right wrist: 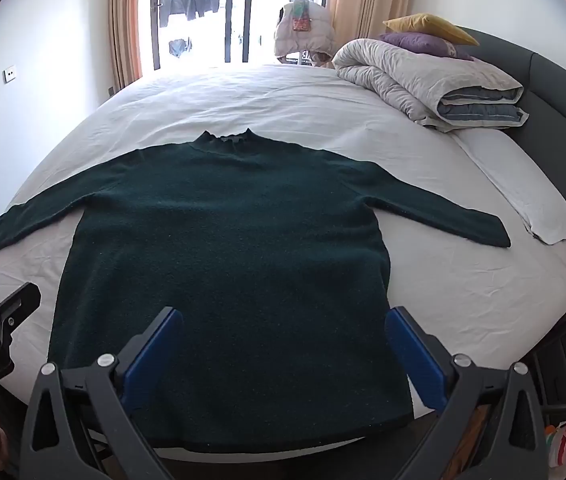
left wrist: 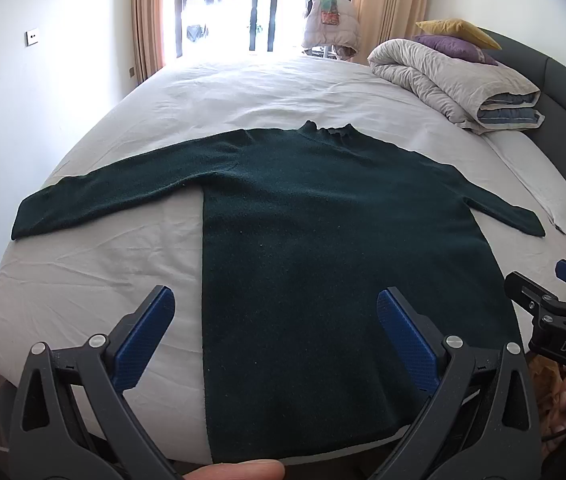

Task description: Fold small clothes

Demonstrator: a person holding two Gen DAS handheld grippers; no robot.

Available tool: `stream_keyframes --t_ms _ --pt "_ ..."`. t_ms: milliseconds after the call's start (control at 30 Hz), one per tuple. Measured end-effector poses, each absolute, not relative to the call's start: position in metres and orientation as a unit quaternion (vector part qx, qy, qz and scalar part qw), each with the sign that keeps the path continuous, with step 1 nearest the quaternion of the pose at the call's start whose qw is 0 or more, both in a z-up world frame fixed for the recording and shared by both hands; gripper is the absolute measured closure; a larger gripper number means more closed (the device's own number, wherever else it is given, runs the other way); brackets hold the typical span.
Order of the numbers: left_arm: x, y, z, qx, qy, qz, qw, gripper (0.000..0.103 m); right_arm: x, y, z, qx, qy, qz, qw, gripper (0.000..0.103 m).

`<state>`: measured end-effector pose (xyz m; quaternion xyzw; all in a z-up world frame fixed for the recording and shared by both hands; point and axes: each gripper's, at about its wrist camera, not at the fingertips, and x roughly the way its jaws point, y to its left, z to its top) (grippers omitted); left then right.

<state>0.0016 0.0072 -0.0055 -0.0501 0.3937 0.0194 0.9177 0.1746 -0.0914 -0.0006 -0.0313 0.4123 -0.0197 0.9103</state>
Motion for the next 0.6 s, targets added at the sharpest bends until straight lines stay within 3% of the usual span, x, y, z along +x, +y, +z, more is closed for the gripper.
stream_keyframes --t_ms 600 --pt "0.0004 0.0096 -0.0069 -0.052 0.394 0.019 0.917 0.0 0.1747 -0.0921 -0.0017 -0.031 0.412 -0.019 0.91 0.0"
